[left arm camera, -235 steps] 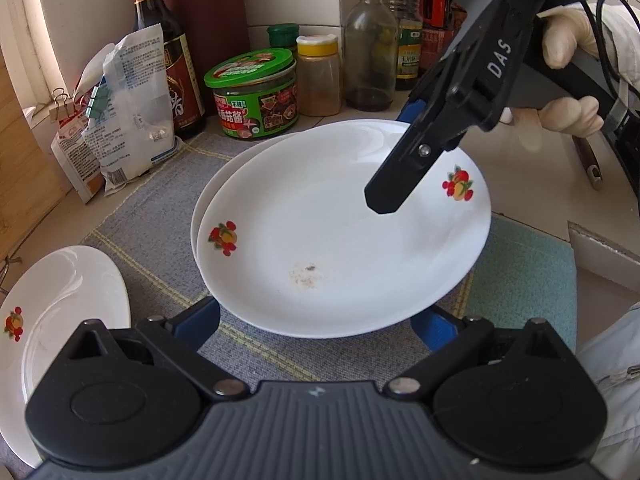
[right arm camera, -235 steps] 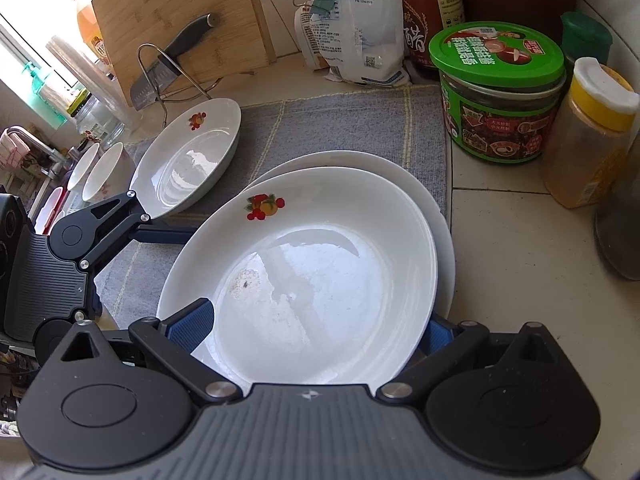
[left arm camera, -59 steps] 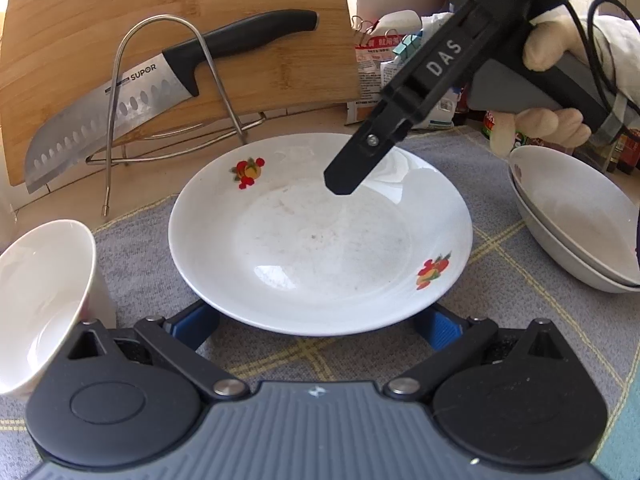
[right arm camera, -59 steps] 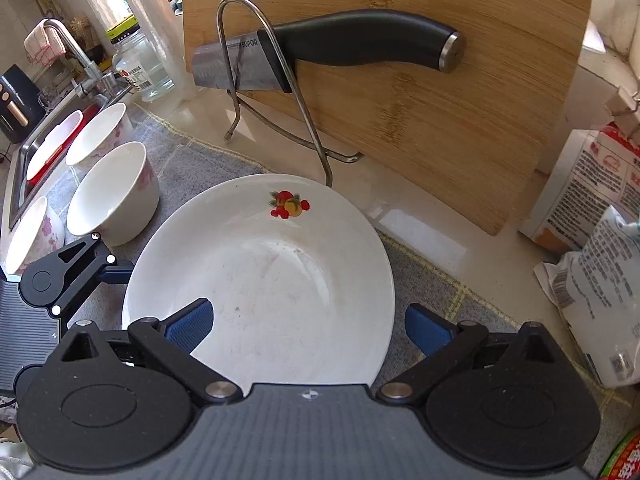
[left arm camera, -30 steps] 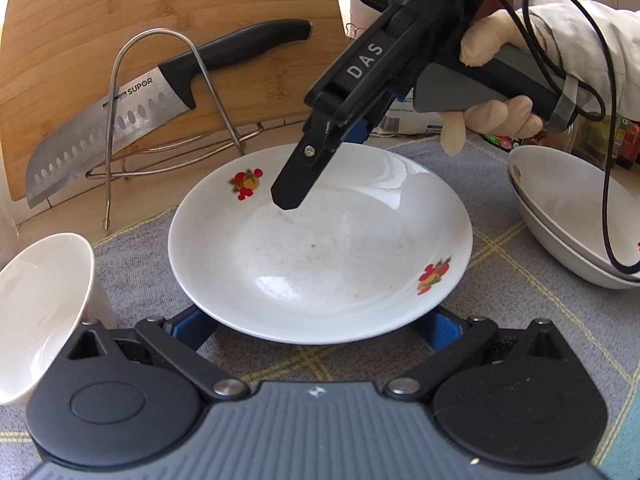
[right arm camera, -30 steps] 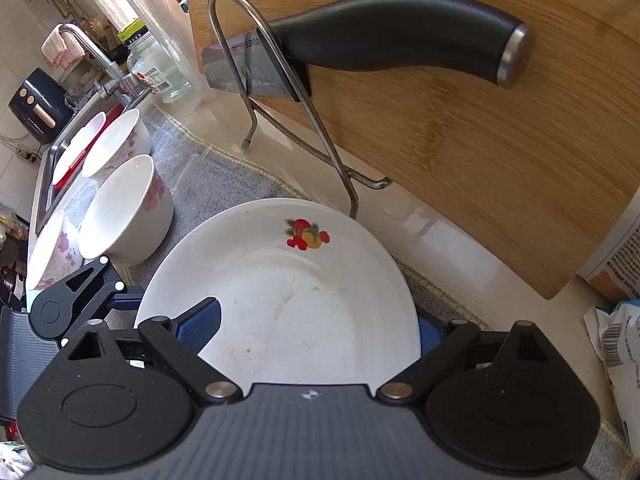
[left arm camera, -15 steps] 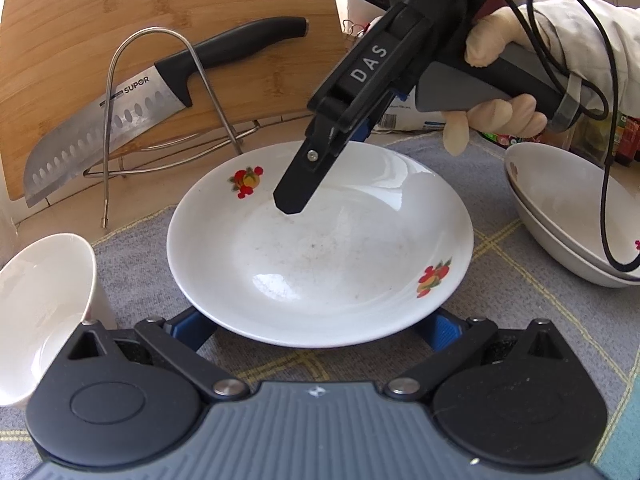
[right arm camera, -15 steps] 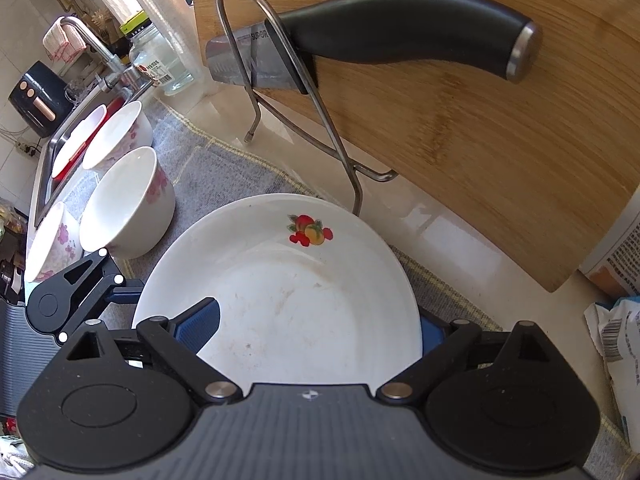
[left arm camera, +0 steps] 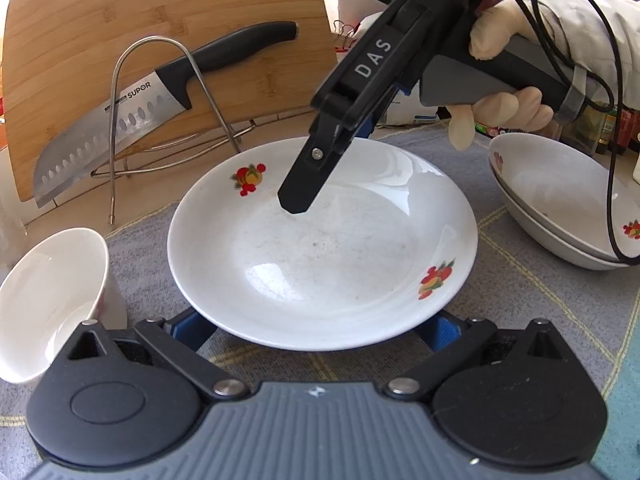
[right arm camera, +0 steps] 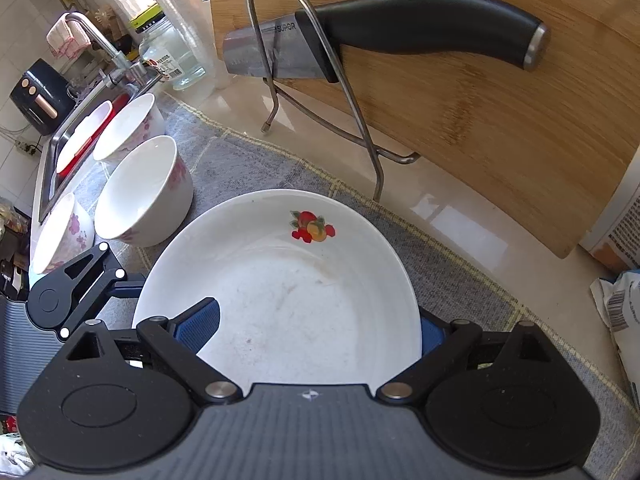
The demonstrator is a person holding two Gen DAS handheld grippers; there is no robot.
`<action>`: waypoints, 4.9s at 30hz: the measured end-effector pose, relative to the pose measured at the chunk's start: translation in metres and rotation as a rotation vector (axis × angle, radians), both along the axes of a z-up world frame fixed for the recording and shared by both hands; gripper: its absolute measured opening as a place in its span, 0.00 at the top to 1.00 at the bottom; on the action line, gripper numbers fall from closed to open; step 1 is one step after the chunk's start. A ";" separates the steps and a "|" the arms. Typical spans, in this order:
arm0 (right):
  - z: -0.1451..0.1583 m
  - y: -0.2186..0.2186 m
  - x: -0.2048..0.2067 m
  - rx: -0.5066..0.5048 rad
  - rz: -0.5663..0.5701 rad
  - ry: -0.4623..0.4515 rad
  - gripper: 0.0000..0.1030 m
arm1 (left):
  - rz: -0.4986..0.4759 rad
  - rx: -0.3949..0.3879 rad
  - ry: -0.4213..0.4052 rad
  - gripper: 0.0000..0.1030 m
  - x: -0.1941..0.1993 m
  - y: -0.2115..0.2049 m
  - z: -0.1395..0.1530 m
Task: Organize plates and bowls
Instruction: 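Lift the deep plate off the mat with the right gripper, then carry the deep plate over the plate stack with the right gripper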
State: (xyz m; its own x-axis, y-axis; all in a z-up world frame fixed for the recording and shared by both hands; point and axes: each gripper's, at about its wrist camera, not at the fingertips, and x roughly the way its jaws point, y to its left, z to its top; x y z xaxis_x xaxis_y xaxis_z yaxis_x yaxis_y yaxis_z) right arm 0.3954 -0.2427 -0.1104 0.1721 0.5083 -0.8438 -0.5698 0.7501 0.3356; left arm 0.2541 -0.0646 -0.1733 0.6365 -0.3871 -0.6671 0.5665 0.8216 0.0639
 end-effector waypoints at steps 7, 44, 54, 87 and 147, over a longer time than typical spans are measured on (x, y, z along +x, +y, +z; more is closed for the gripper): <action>0.008 0.000 -0.013 0.010 -0.006 -0.011 0.03 | 0.000 0.000 -0.004 0.01 -0.015 0.003 0.010; 0.042 -0.005 -0.110 0.048 -0.047 -0.039 0.04 | -0.053 0.029 0.000 0.01 -0.102 0.002 0.049; 0.049 -0.022 -0.130 0.048 -0.104 -0.051 0.03 | -0.118 0.026 -0.001 0.01 -0.107 -0.009 0.056; 0.053 -0.130 -0.186 0.011 -0.384 -0.067 0.03 | -0.405 0.020 -0.004 0.01 -0.097 -0.090 0.056; 0.018 -0.179 -0.188 0.017 -0.519 -0.001 0.04 | -0.515 0.066 0.082 0.01 -0.064 -0.130 0.040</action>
